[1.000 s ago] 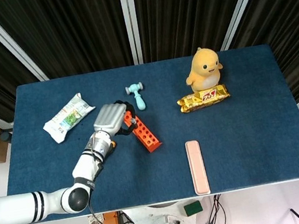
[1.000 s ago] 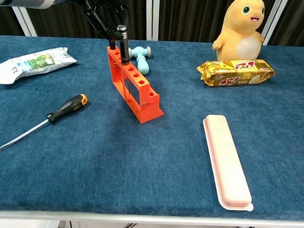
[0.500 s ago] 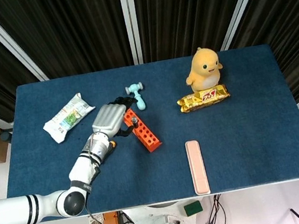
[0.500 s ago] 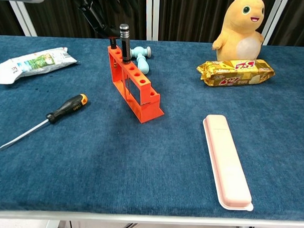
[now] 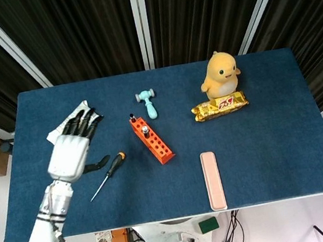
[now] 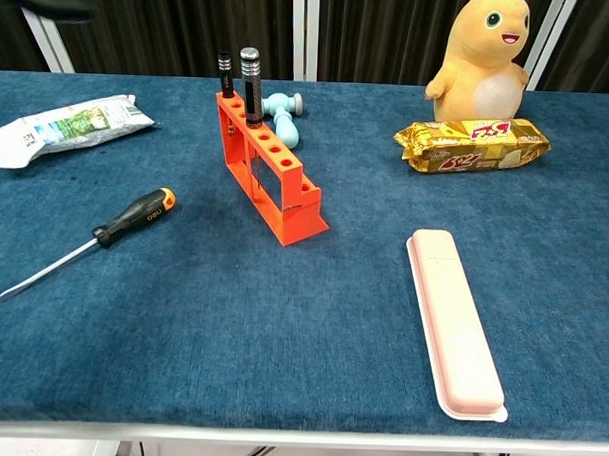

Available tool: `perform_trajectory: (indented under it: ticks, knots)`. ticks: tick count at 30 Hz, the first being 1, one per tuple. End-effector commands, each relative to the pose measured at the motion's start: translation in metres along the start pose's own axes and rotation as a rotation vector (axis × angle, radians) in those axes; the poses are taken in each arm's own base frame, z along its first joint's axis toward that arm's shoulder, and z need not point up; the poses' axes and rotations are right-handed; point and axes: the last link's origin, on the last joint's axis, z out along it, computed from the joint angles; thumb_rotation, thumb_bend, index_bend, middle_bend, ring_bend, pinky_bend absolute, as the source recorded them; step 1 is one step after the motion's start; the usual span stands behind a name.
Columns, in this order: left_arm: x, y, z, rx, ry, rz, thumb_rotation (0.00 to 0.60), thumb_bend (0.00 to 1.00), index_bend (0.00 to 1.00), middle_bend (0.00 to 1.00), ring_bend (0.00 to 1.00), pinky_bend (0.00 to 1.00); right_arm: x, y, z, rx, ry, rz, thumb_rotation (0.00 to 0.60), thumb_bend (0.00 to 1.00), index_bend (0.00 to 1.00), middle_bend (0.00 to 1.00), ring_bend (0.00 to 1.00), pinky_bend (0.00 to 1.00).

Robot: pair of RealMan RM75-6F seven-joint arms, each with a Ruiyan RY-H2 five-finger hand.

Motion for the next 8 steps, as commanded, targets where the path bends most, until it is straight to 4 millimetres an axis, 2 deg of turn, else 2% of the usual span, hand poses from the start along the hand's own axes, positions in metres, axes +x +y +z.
perform_trajectory:
  ticks: [1, 3, 8]
  knots:
    - [-0.013, -0.057, -0.099, 0.149, 0.058, 0.019, 0.425, 0.15, 0.12, 0.05, 0.0, 0.16, -0.004, -0.003, -0.001, 0.005, -0.006, -0.012, 0.6, 0.4, 0.0, 0.0, 0.0, 0.0]
    - [-0.021, -0.072, -0.125, 0.198, 0.042, 0.026, 0.409, 0.15, 0.12, 0.05, 0.0, 0.16, -0.007, -0.004, -0.001, 0.007, -0.014, -0.03, 0.6, 0.4, 0.0, 0.0, 0.0, 0.0]
    - [-0.04, -0.088, -0.164, 0.247, 0.042, 0.046, 0.381, 0.15, 0.12, 0.05, 0.0, 0.16, -0.013, -0.006, -0.003, 0.005, -0.035, -0.095, 0.6, 0.4, 0.0, 0.0, 0.0, 0.0]
